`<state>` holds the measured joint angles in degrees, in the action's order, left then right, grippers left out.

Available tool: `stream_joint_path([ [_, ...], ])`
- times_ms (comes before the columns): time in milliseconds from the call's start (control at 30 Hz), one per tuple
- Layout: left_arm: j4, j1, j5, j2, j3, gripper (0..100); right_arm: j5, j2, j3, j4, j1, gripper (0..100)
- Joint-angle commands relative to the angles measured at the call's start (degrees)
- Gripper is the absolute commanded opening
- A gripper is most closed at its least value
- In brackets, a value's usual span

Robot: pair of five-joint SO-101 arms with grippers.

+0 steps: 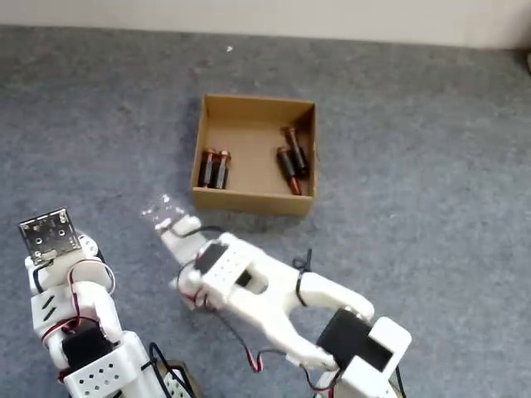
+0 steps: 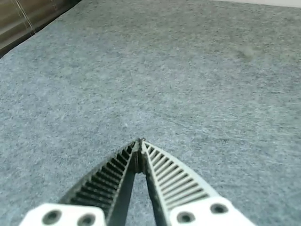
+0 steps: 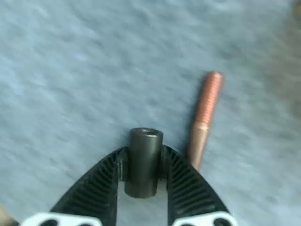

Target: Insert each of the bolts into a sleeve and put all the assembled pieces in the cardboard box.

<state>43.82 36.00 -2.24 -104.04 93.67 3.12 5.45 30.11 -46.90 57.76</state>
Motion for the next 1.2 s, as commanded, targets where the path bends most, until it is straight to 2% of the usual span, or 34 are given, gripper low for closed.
stream_joint_path([
  [0,-1.4,0.2,0.7,-0.4,-0.8,1,-8.4,-0.1,-5.5,-8.8,-7.6,0.5],
  [133,-1.4,0.2,0.7,-0.4,-0.8,1,-9.8,-1.8,-10.6,-16.0,-11.5,0.5],
  [267,-1.4,0.2,0.7,-0.4,-0.8,1,-9.8,-11.8,-11.6,-20.2,-12.4,0.5],
  [500,-1.4,0.2,0.7,-0.4,-0.8,1,-9.7,-35.7,-3.9,-21.4,-16.5,0.5],
  [700,-1.4,0.1,0.7,-0.3,-0.8,1,-9.6,-46.8,4.1,-21.2,-19.4,0.5],
  [800,-1.4,0.1,0.7,-0.3,-0.8,1,-9.4,-50.8,9.3,-18.4,-23.3,0.5],
  [967,-1.4,0.1,0.5,-0.3,-0.8,1,-2.7,-61.0,19.3,-10.7,-30.2,0.5],
  [1167,-1.3,-1.2,0.4,-0.2,-0.7,1,0.2,-73.0,33.6,1.0,-31.7,0.5],
])
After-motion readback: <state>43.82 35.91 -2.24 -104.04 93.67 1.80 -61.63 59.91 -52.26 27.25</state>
